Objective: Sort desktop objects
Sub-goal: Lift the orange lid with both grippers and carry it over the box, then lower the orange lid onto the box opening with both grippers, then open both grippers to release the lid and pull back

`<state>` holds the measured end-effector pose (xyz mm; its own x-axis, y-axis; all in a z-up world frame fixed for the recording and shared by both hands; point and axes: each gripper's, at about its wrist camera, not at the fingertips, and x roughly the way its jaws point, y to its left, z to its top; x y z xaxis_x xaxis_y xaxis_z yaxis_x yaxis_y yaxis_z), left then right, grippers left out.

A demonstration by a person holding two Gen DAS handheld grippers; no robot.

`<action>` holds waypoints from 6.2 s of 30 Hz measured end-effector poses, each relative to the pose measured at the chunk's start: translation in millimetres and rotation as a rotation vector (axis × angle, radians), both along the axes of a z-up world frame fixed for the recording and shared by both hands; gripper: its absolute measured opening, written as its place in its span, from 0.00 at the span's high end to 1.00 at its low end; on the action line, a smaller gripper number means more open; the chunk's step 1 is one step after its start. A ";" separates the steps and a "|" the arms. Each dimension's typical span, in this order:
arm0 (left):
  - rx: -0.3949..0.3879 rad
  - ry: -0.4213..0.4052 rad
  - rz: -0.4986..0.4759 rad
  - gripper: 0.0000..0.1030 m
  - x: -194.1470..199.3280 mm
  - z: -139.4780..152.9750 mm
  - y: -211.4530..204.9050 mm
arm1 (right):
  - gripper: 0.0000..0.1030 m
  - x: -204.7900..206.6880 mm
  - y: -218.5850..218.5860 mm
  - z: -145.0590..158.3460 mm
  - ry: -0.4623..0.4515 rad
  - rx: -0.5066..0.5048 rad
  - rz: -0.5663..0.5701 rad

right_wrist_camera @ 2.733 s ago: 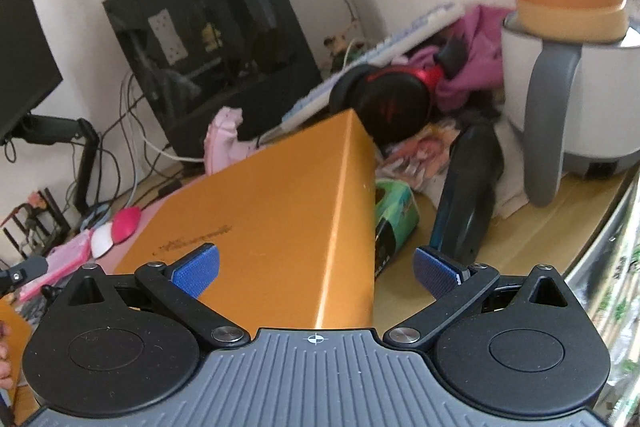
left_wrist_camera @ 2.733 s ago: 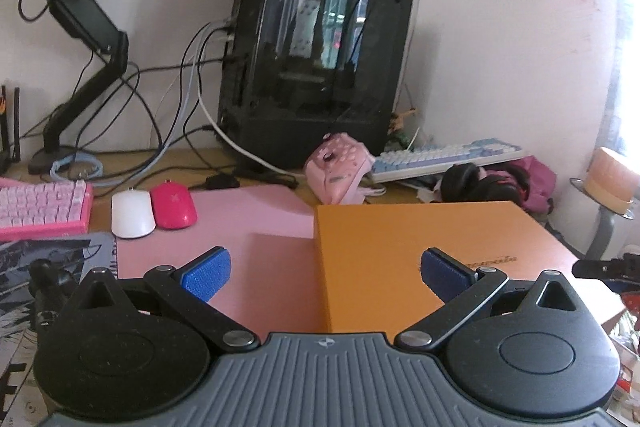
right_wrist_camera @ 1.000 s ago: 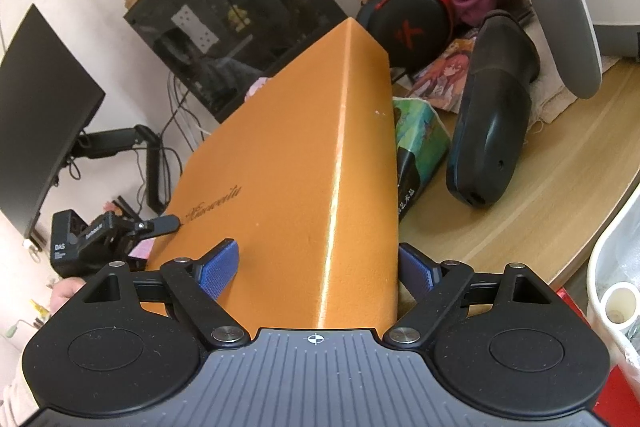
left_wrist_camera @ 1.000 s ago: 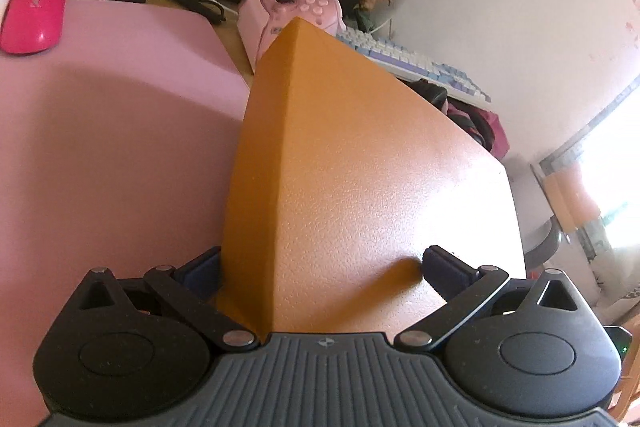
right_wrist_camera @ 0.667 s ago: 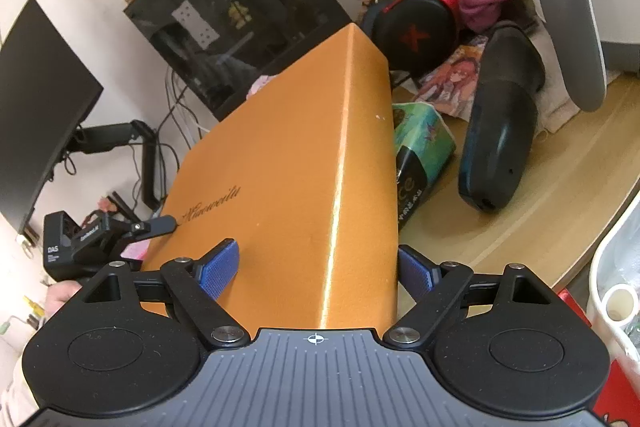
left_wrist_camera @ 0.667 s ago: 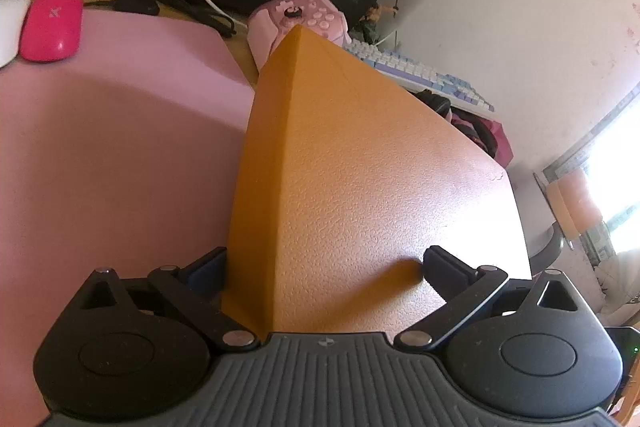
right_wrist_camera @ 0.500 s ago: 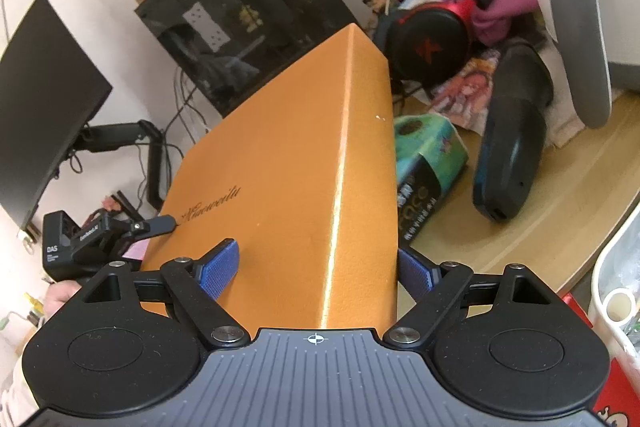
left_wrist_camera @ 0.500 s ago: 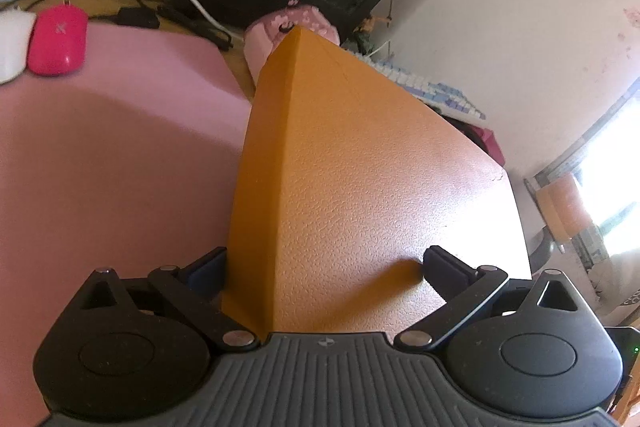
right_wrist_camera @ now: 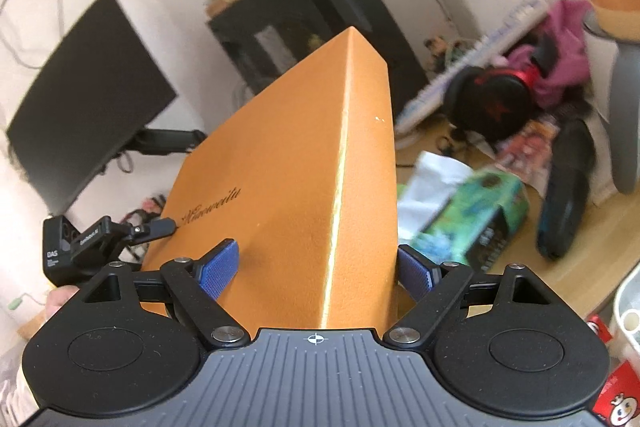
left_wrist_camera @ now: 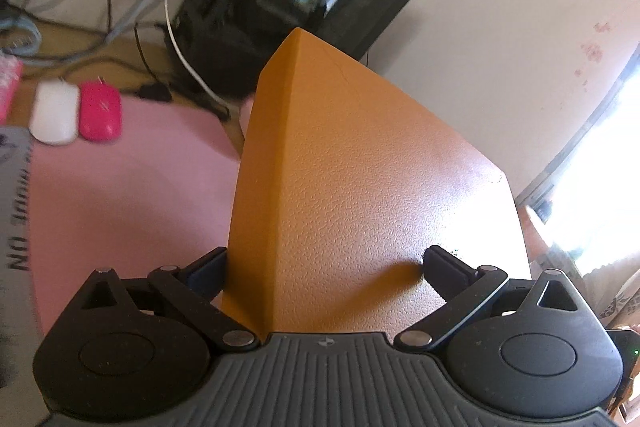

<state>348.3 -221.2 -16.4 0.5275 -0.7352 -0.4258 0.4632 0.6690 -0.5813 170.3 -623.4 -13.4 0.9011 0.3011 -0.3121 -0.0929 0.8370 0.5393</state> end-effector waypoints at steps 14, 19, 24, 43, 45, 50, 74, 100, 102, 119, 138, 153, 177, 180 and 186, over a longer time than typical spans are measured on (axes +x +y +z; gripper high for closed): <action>-0.011 -0.157 0.254 0.01 -103.8 64.5 110.3 | 0.16 -6.4 95.5 59.0 -0.128 -0.028 0.260; 0.004 -0.165 0.394 0.01 -137.0 75.8 167.6 | 0.16 13.8 153.4 68.2 -0.127 -0.021 0.398; 0.035 -0.169 0.533 0.01 -165.2 84.7 224.5 | 0.16 35.7 222.2 69.0 -0.112 0.001 0.534; 0.104 0.040 0.667 0.02 -174.5 65.8 394.0 | 0.16 77.2 428.9 20.5 0.064 0.059 0.677; 0.098 0.055 0.644 0.02 -165.2 61.4 401.5 | 0.16 75.1 436.6 21.2 0.073 0.044 0.650; 0.094 0.081 0.591 0.02 -146.8 50.4 416.0 | 0.15 70.2 449.4 25.4 0.083 0.009 0.584; 0.152 0.134 0.495 0.02 -120.3 42.7 441.0 | 0.11 75.6 468.3 28.3 0.180 -0.018 0.566; 0.250 0.087 0.508 0.00 -121.4 47.6 429.7 | 0.08 82.7 453.1 41.4 0.105 -0.104 0.560; 0.260 0.076 0.516 0.00 -123.7 49.8 429.4 | 0.08 85.0 453.7 45.1 0.085 -0.131 0.555; 0.270 0.036 0.601 0.00 -150.1 54.1 445.7 | 0.52 119.5 454.3 37.0 0.060 -0.167 0.567; 0.229 0.086 0.484 0.00 -144.2 42.3 437.2 | 0.52 116.0 456.5 35.4 0.058 -0.195 0.599; 0.253 0.076 0.472 0.06 -169.6 33.6 431.5 | 0.52 97.1 468.8 43.0 0.050 -0.247 0.609; 0.287 0.117 0.541 0.00 -165.6 7.5 425.3 | 0.41 115.9 479.4 14.7 0.102 -0.281 0.628; 0.286 0.121 0.558 0.00 -168.8 7.0 424.2 | 0.41 115.2 480.8 12.4 0.100 -0.301 0.624; 0.264 0.036 0.636 0.01 -190.2 21.4 425.2 | 0.37 101.7 472.7 27.2 0.040 -0.282 0.594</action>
<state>158.1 204.0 5.0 0.8040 -0.1573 -0.5735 -0.0826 0.9255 -0.3696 272.0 -150.8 13.8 0.5924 0.6456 -0.4819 -0.5673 0.7590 0.3194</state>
